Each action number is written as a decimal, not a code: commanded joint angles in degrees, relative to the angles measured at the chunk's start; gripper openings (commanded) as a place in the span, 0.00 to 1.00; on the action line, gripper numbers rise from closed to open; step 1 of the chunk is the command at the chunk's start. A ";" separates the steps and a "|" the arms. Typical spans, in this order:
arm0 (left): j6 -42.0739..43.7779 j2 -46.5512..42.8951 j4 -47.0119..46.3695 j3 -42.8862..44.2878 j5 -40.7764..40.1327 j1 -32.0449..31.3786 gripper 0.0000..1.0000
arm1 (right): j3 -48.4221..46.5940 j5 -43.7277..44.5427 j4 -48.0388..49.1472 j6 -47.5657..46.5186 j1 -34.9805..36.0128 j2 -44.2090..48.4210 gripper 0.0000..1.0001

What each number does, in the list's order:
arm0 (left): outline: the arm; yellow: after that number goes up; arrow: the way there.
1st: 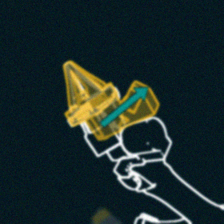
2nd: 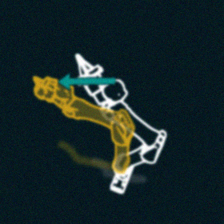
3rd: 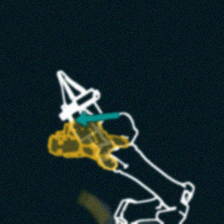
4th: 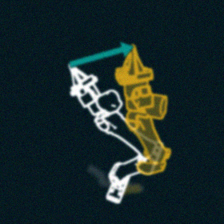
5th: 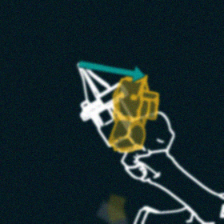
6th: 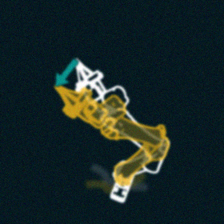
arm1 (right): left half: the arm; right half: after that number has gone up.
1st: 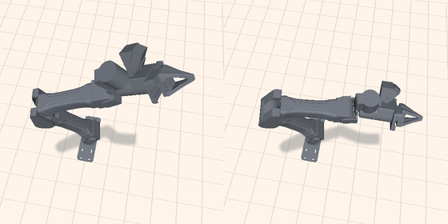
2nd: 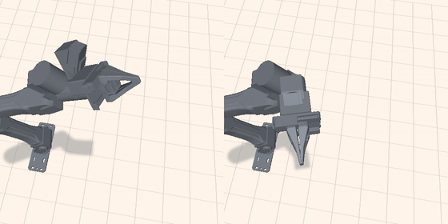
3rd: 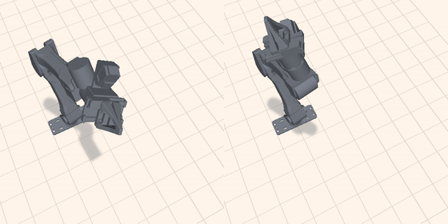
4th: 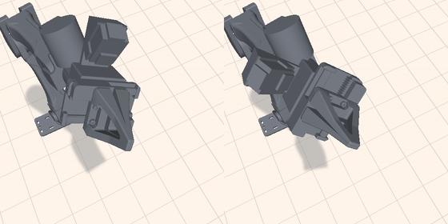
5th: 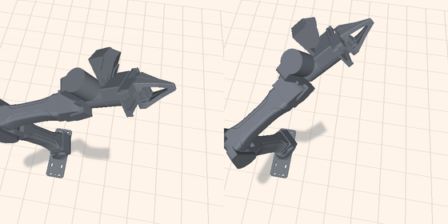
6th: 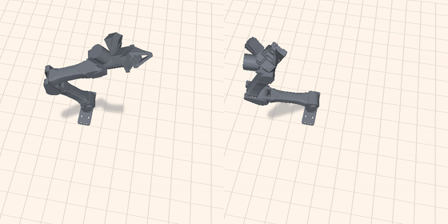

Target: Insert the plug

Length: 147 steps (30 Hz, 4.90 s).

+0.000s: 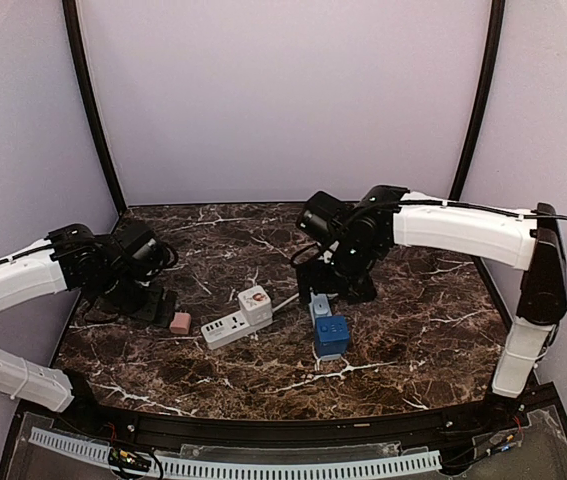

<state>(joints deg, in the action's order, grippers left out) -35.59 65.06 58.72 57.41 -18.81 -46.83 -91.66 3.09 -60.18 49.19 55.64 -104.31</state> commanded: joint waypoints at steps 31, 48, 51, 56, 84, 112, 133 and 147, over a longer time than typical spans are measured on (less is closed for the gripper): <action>17.61 41.89 3.28 18.59 20.81 19.26 0.71 | 3.57 1.25 -2.95 -0.05 -0.09 14.05 0.98; 16.75 45.77 1.75 20.30 21.40 19.77 0.59 | 3.33 -0.20 -1.54 0.95 -0.05 13.17 0.99; 16.59 46.04 1.66 20.16 21.17 19.78 0.53 | 3.26 -0.33 -1.54 1.23 -0.09 13.08 0.98; 16.50 45.61 1.77 20.17 20.83 19.85 0.44 | 3.06 -0.23 -1.54 2.08 -0.03 13.59 0.99; -14.76 10.80 -14.02 20.48 45.37 19.83 0.01 | 8.88 10.21 37.30 -0.99 7.03 23.96 0.99; -61.28 -3.74 -41.36 1.72 47.76 19.73 0.01 | -5.13 28.11 41.66 -0.24 19.87 4.99 0.80; -62.88 -2.83 -42.06 1.39 48.47 19.10 0.01 | -18.23 22.35 36.07 -3.33 18.56 -6.30 0.66; -63.89 -1.87 -43.14 2.14 49.36 18.70 0.01 | -20.80 21.37 35.84 -3.41 16.45 -9.19 0.52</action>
<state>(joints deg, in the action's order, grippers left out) -98.87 63.22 17.17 58.96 29.63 -27.66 -110.89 25.08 -24.03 45.76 72.79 -112.33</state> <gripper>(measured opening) 0.370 0.534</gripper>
